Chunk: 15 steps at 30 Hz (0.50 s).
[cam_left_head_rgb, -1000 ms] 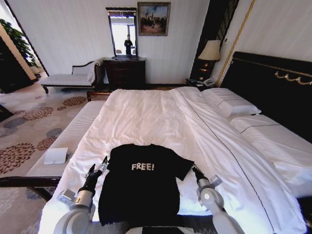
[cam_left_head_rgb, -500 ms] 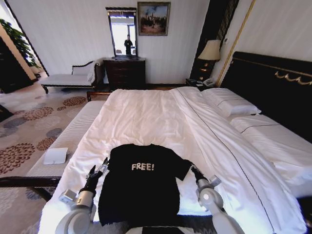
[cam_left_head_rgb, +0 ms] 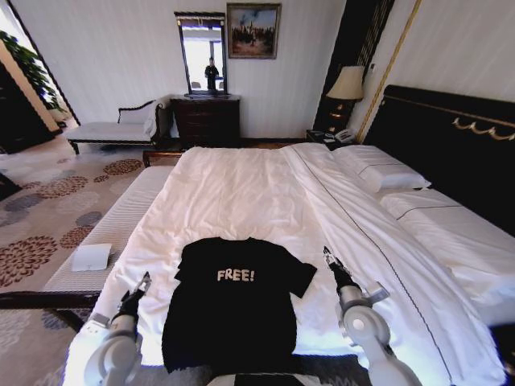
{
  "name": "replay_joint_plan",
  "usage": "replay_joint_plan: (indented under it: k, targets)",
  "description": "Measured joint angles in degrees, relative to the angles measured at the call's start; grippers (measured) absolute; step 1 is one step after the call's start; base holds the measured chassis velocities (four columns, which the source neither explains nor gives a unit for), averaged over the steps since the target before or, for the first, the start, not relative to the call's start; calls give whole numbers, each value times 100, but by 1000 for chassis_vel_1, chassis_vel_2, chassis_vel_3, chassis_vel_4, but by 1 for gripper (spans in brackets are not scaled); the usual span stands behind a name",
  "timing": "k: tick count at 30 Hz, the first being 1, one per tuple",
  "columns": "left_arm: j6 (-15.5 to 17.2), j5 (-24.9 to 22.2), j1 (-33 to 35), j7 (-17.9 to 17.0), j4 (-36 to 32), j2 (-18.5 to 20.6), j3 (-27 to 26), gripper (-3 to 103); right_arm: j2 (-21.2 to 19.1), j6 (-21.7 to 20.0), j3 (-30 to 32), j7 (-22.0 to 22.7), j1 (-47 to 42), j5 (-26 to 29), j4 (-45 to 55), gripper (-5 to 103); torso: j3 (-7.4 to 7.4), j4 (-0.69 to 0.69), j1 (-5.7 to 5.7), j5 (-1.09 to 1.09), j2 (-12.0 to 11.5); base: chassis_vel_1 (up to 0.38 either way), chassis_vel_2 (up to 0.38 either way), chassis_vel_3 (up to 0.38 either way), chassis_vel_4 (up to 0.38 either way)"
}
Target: Fold the clothes on the bed.
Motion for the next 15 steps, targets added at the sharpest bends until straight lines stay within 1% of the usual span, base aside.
replay_joint_plan:
  k: [2,3,4,5,7,8,9,10,11,12,13,14,15]
  targets:
    - [-158,432,201,376,7,-67,241,100,26,0,-38,18,-35,-37,43,95,0,1,0,1,0,0,0,0,0]
    - [-269,704,261,526,33,-99,348,100,31,1,-50,23,-41,-51,43,95,0,0,0,1,0,0,0,0,0]
    - [-465,1094,300,695,101,-131,450,100,34,6,-52,29,-46,-64,40,99,0,1,0,0,0,0,0,0,0]
    - [-465,1094,300,695,101,-131,450,100,34,6,-52,29,-46,-64,40,99,0,1,0,0,0,0,0,0,0]
    - [-953,1893,267,929,317,-159,515,100,40,35,-47,39,-69,-89,-29,100,0,0,0,1,0,0,0,0,0]
    - [-953,1893,267,929,317,-159,515,100,40,35,-47,39,-69,-89,-29,100,0,0,0,1,0,0,0,0,0]
    - [-1102,2132,228,971,426,-149,514,100,43,57,-45,41,-87,-113,-68,100,0,0,0,1,0,0,0,0,0]
    - [-1137,2152,196,972,497,-134,508,100,49,75,-41,41,-101,-136,-99,100,0,0,0,0,0,0,0,0,0]
    - [-1084,1952,163,952,543,-115,503,100,60,87,-41,41,-112,-152,-121,100,0,0,0,0,0,0,0,0,0]
    - [-928,1563,116,879,562,-101,498,100,76,94,-42,41,-121,-165,-143,100,0,1,0,0,0,0,0,0,0]
    - [-640,925,32,756,564,-95,482,100,92,99,-54,41,-125,-180,-161,100,0,0,0,0,0,0,0,0,0]
    - [-640,925,32,756,564,-95,482,100,92,99,-54,41,-125,-180,-161,100,0,0,0,0,0,0,0,0,0]
    - [-403,338,-58,622,564,-97,461,100,107,104,-75,41,-125,-204,-179,100,0,0,0,0,0,0,0,0,0]
